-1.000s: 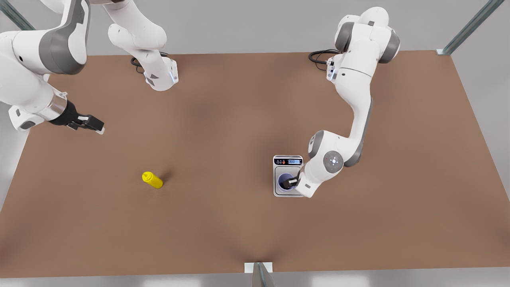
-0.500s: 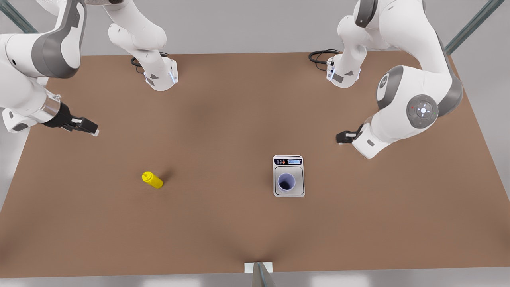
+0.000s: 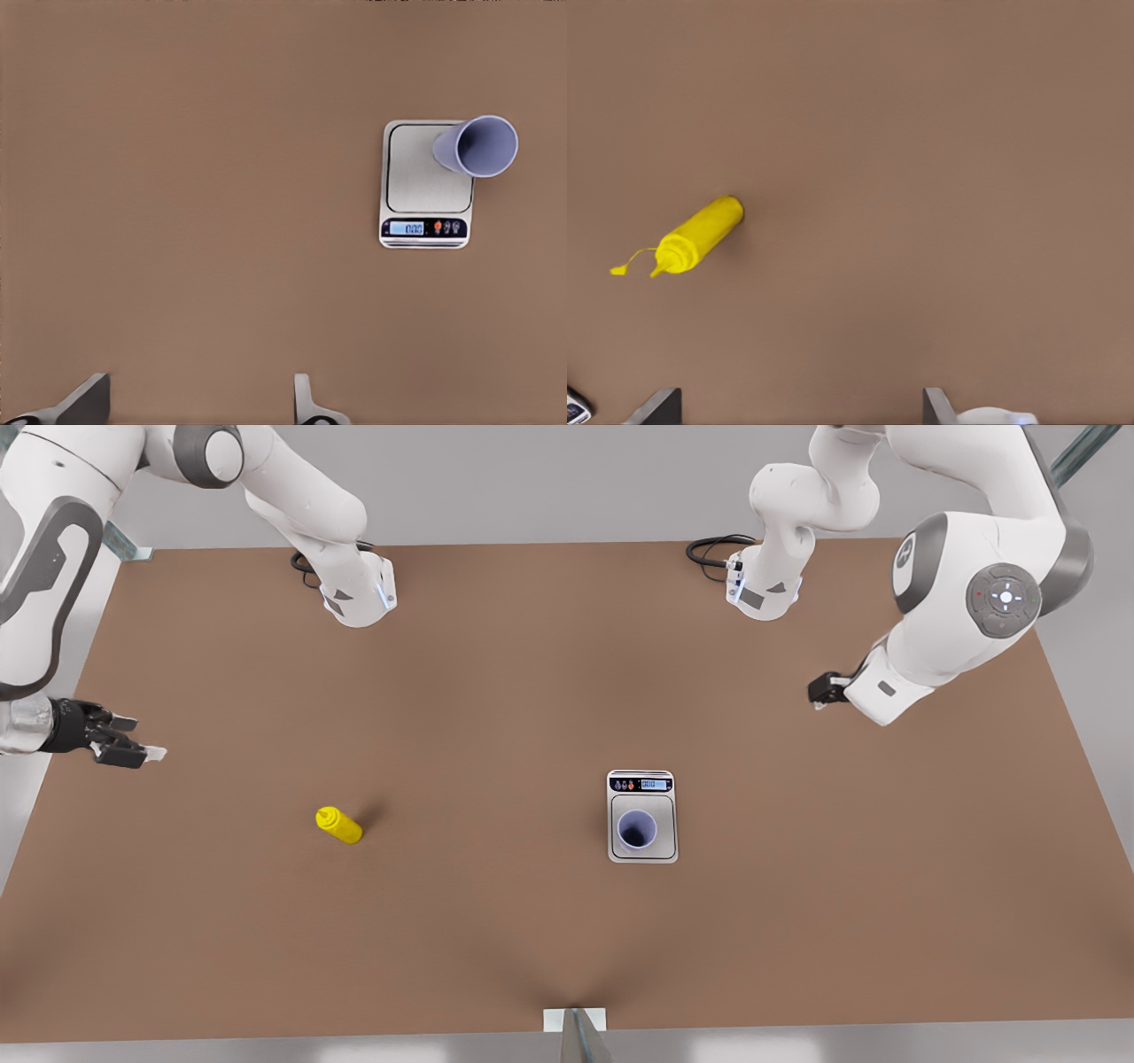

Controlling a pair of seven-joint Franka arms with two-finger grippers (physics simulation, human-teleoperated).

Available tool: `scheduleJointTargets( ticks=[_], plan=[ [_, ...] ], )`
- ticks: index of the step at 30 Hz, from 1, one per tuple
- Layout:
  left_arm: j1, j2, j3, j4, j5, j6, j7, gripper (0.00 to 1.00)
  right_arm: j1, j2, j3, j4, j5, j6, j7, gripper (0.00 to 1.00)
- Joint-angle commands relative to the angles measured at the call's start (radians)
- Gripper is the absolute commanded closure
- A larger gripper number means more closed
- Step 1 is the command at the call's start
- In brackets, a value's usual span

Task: Move cup to the weight, pick up sauce bottle, pour sauce

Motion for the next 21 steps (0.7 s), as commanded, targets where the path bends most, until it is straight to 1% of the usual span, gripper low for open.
scheduleJointTargets(
  ticks=[1, 2, 3, 4, 5, 6, 7, 8, 9, 11, 12, 13, 14, 16, 17, 18, 21],
  plan=[
    [0.001, -0.001, 0.000, 0.000, 0.011, -0.003, 0.000, 0.00, -0.005, 0.005, 0.000, -0.011, 0.001, 0.012, 0.000, 0.00],
    [0.001, -0.007, 0.000, 0.000, 0.006, -0.007, 0.003, 0.00, -0.012, 0.030, 0.003, -0.088, -0.001, 0.079, 0.050, 0.00],
    [0.001, -0.007, 0.000, -0.001, 0.006, -0.009, 0.002, 0.00, -0.012, 0.053, 0.008, -0.106, 0.001, 0.114, 0.216, 0.00],
    [0.001, -0.005, 0.000, -0.001, 0.006, -0.009, 0.003, 0.00, -0.029, 0.060, 0.008, -0.128, 0.033, 0.180, 0.266, 0.00],
    [0.001, -0.005, -0.004, -0.001, 0.006, -0.007, 0.003, 0.00, -0.138, 0.149, 0.008, -0.129, 0.254, 0.188, 0.358, 0.00],
    [0.001, -0.007, -0.008, -0.001, 0.006, -0.009, 0.003, 0.00, -0.155, 0.198, 0.008, -0.125, 0.269, 0.189, 0.365, 0.00],
    [0.000, -0.005, -0.008, -0.001, 0.006, -0.010, 0.003, 0.00, -0.206, 0.263, 0.008, -0.122, 0.370, 0.201, 0.368, 0.00],
    [0.000, -0.007, -0.008, -0.001, 0.006, -0.012, 0.003, 0.00, -0.299, 0.370, 0.032, -0.111, 0.409, 0.212, 0.352, 0.00],
    [0.001, -0.005, -0.008, -0.001, 0.006, -0.012, 0.003, 0.00, -0.377, 0.441, 0.090, -0.091, 0.407, 0.209, 0.306, 0.02],
    [0.000, -0.007, -0.008, -0.001, 0.006, -0.012, 0.005, 0.00, -0.381, 0.539, 0.100, -0.088, 0.442, 0.214, 0.273, 0.00],
    [0.001, -0.010, -0.009, -0.001, 0.006, -0.014, 0.005, 0.00, -0.381, 0.564, 0.100, -0.090, 0.556, 0.214, 0.244, 0.01],
    [0.000, -0.011, -0.009, -0.001, 0.006, -0.017, 0.005, 0.00, -0.379, 0.583, 0.100, -0.090, 0.617, 0.217, 0.194, 0.03],
    [0.000, -0.011, -0.009, -0.001, 0.006, -0.021, 0.005, 0.00, -0.378, 0.614, 0.112, -0.090, 0.680, 0.264, 0.133, 0.03],
    [0.000, -0.011, -0.009, -0.001, 0.006, -0.023, 0.005, 0.00, -0.379, 0.626, 0.141, -0.090, 0.777, 0.273, 0.107, 0.03],
    [0.000, -0.011, -0.009, -0.001, 0.006, -0.023, 0.005, 0.00, -0.381, 0.633, 0.164, -0.088, 0.780, 0.273, 0.107, 0.02],
    [0.000, -0.011, -0.009, -0.001, 0.006, -0.023, 0.005, 0.00, -0.390, 0.637, 0.211, -0.088, 0.778, 0.273, 0.078, 0.02],
    [0.000, -0.010, -0.009, 0.000, 0.006, -0.023, 0.005, 0.00, -0.402, 0.640, 0.267, -0.097, 0.775, 0.258, 0.092, 0.00]
  ],
)
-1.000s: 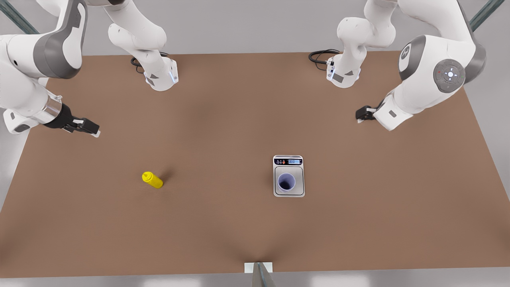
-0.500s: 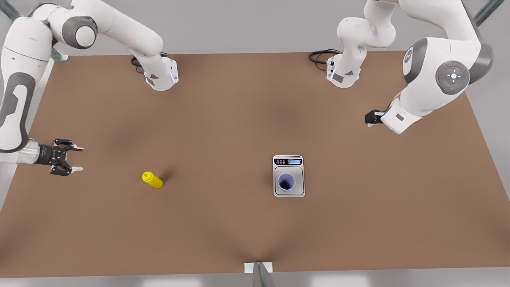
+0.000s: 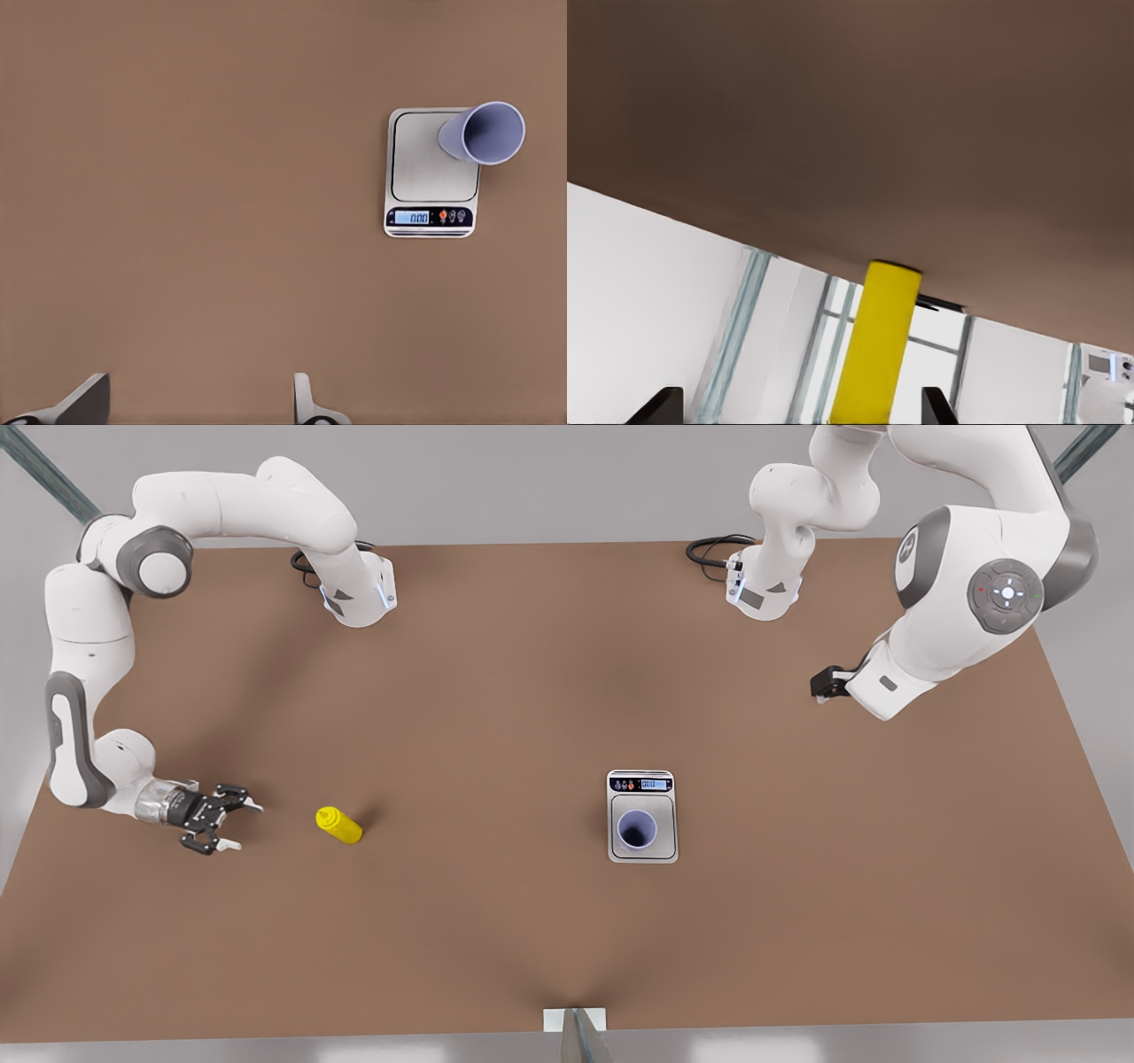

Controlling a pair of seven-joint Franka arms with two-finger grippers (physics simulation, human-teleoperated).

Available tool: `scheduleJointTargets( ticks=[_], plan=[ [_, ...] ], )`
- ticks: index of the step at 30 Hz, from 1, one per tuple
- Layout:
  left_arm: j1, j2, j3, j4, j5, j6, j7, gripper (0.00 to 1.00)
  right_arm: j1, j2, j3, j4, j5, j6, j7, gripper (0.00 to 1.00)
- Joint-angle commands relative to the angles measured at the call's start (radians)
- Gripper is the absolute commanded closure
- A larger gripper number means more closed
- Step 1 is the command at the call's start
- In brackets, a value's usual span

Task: Move cup to the weight, pick up sauce bottle, pour sauce

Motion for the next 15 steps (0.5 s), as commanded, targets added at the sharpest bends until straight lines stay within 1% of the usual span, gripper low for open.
scheduleJointTargets(
  ticks=[1, 3, 6, 8, 10, 12, 15],
  plan=[
    [0.001, 0.001, 0.000, 0.000, 0.000, 0.000, 0.000, 0.00, -0.001, 0.004, 0.012, -0.002, 0.000, -0.009, 0.002, 0.00],
    [0.001, 0.001, 0.000, 0.000, 0.000, 0.000, 0.000, 0.00, -0.007, 0.013, 0.029, -0.034, 0.000, -0.043, 0.016, 0.00],
    [0.001, -0.001, 0.000, 0.001, 0.002, 0.000, 0.000, 0.00, -0.004, 0.014, 0.075, -0.045, -0.003, -0.045, 0.116, 0.00],
    [0.001, -0.001, 0.000, 0.003, 0.002, 0.002, 0.000, 0.00, -0.004, 0.051, 0.077, -0.029, 0.006, -0.031, 0.117, 0.00],
    [0.001, 0.001, 0.000, 0.003, 0.002, 0.002, 0.000, 0.00, 0.000, 0.067, 0.092, -0.026, 0.005, -0.029, 0.120, 0.00],
    [0.001, 0.001, 0.000, 0.003, 0.002, 0.002, 0.000, 0.00, -0.004, 0.077, 0.113, -0.028, -0.008, -0.037, 0.208, 0.00],
    [0.001, 0.002, 0.000, 0.003, 0.002, 0.006, 0.000, 0.00, -0.006, 0.088, 0.141, -0.026, -0.008, -0.040, 0.194, 0.00]
  ],
)
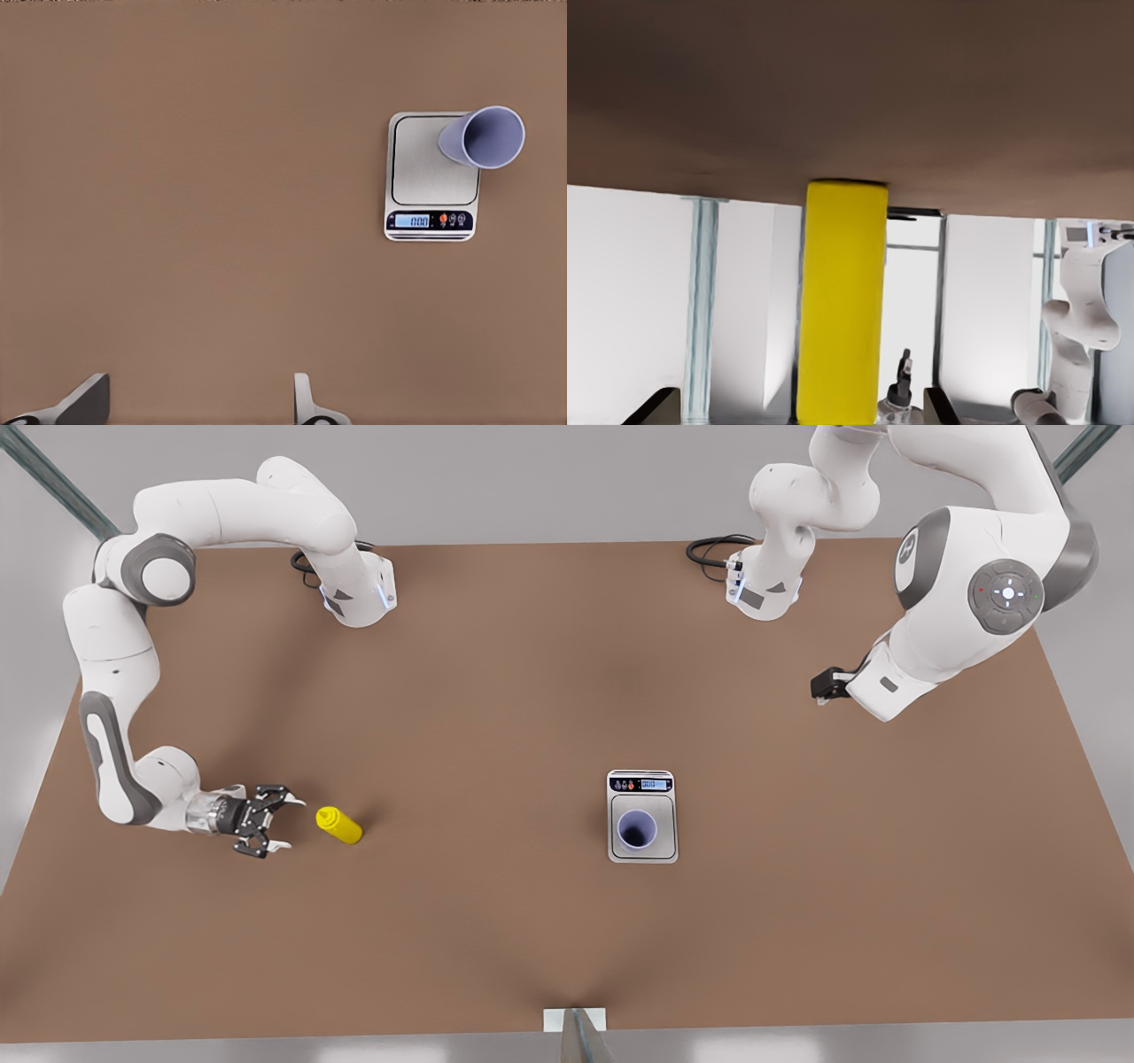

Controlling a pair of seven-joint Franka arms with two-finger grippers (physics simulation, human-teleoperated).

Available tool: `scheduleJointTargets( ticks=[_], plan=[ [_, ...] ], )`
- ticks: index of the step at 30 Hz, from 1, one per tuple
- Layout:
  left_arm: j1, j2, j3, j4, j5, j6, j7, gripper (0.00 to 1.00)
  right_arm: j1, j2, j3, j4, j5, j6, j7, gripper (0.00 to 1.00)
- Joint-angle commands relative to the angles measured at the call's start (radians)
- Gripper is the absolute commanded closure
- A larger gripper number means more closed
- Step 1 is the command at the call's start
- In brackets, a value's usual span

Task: Move cup to the weight, pick up sauce bottle, pour sauce

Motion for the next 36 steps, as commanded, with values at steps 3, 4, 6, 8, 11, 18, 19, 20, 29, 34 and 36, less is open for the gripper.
scheduleJointTargets(
  ticks=[3, 4, 6, 8, 11, 18, 19, 20, 29, 34, 36],
  plan=[
    [0.000, 0.001, 0.000, 0.002, 0.002, 0.001, 0.000, 0.00, -0.003, 0.002, 0.000, -0.001, -0.001, -0.003, -0.001, 0.00],
    [0.000, 0.005, 0.002, 0.002, 0.002, 0.002, 0.000, 0.00, -0.002, 0.003, 0.002, -0.001, 0.001, -0.003, -0.004, 0.00],
    [0.000, 0.005, 0.002, 0.002, 0.002, 0.002, 0.000, 0.00, 0.003, 0.005, 0.002, -0.002, -0.001, 0.000, -0.004, 0.00],
    [0.000, 0.005, 0.002, 0.002, 0.002, 0.002, 0.000, 0.00, 0.003, 0.009, 0.011, -0.007, -0.001, -0.003, -0.006, 0.00],
    [0.000, 0.005, 0.002, 0.002, 0.000, 0.002, -0.002, 0.00, 0.005, 0.020, 0.029, -0.012, -0.001, 0.006, -0.006, 0.00],
    [0.000, 0.005, 0.002, 0.003, -0.001, 0.002, 0.000, 0.00, 0.003, 0.034, 0.083, -0.035, -0.002, 0.005, -0.002, 0.00],
    [0.000, 0.001, 0.002, 0.003, -0.001, 0.001, 0.000, 0.00, 0.003, 0.036, 0.085, -0.041, -0.002, 0.002, -0.002, 0.00],
    [0.000, 0.001, 0.002, 0.003, -0.001, 0.001, -0.002, 0.00, -0.003, 0.037, 0.101, -0.048, -0.004, 0.002, -0.002, 0.00],
    [0.000, 0.006, 0.002, 0.021, 0.000, -0.002, -0.006, 0.00, 0.011, 0.063, 0.118, -0.028, -0.001, 0.011, 0.001, 0.00],
    [0.000, 0.006, 0.002, 0.021, 0.002, -0.002, -0.005, 0.00, 0.009, 0.046, 0.138, -0.033, -0.025, 0.067, 0.007, 0.00],
    [0.000, 0.006, 0.002, 0.021, 0.003, -0.002, -0.005, 0.00, 0.008, 0.032, 0.138, -0.033, -0.056, 0.101, 0.007, 0.00]
  ],
)
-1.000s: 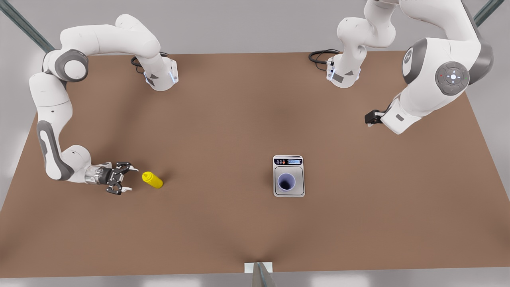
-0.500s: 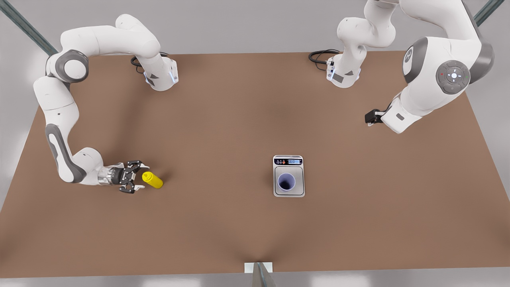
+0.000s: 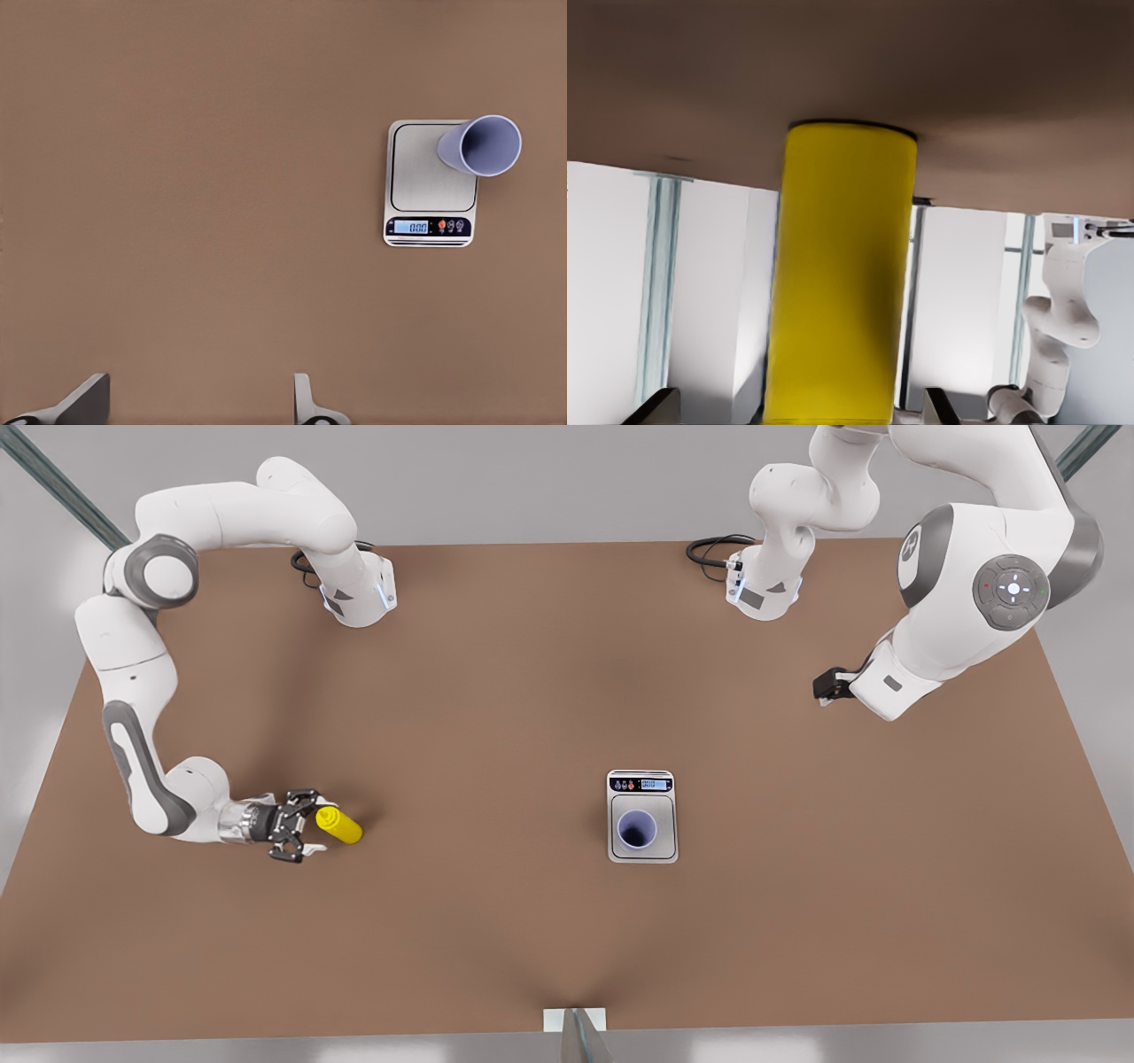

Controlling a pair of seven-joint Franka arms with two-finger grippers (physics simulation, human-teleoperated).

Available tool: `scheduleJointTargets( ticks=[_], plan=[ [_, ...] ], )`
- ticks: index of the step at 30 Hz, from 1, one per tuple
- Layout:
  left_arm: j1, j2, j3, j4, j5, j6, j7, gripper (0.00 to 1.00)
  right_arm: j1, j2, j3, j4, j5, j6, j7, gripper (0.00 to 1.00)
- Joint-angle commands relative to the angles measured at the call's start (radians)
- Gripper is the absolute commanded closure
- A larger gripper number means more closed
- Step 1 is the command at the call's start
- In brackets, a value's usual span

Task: Move cup to the weight, pick up sauce bottle, pour sauce

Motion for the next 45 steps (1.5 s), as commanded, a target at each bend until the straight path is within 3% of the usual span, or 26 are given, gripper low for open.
scheduleJointTargets(
  ticks=[1, 9, 27, 30, 34, 40, 43, 45],
  plan=[
    [0.000, 0.000, 0.000, 0.000, 0.003, 0.000, 0.000, 0.00, 0.000, -0.001, 0.000, 0.000, -0.001, 0.001, 0.002, 0.00],
    [0.000, 0.000, 0.000, 0.000, 0.003, 0.000, -0.001, 0.00, 0.060, -0.070, 0.023, -0.017, 0.000, 0.089, 0.028, 0.00],
    [0.000, 0.020, 0.008, 0.000, -0.002, 0.006, 0.005, 0.00, 0.094, -0.052, 0.014, -0.054, -0.098, 0.258, 0.026, 0.00],
    [0.000, 0.021, 0.008, 0.002, -0.002, 0.008, 0.005, 0.00, 0.094, -0.046, 0.014, -0.055, -0.098, 0.261, 0.026, 0.09],
    [0.001, 0.023, 0.008, 0.000, 0.000, 0.009, 0.005, 0.00, 0.092, -0.044, 0.014, -0.054, -0.101, 0.253, 0.008, 0.39],
    [0.000, 0.044, 0.008, 0.023, 0.001, 0.009, 0.005, 0.00, 0.089, -0.049, 0.020, -0.054, -0.136, 0.245, 0.011, 0.49],
    [0.001, 0.041, 0.008, 0.023, 0.001, 0.008, 0.003, 0.00, 0.083, -0.052, 0.020, -0.055, -0.136, 0.244, 0.009, 0.49],
    [0.001, 0.046, 0.008, 0.035, 0.003, 0.008, 0.003, 0.00, 0.078, -0.053, 0.020, -0.052, -0.165, 0.215, 0.008, 0.60]
  ],
)
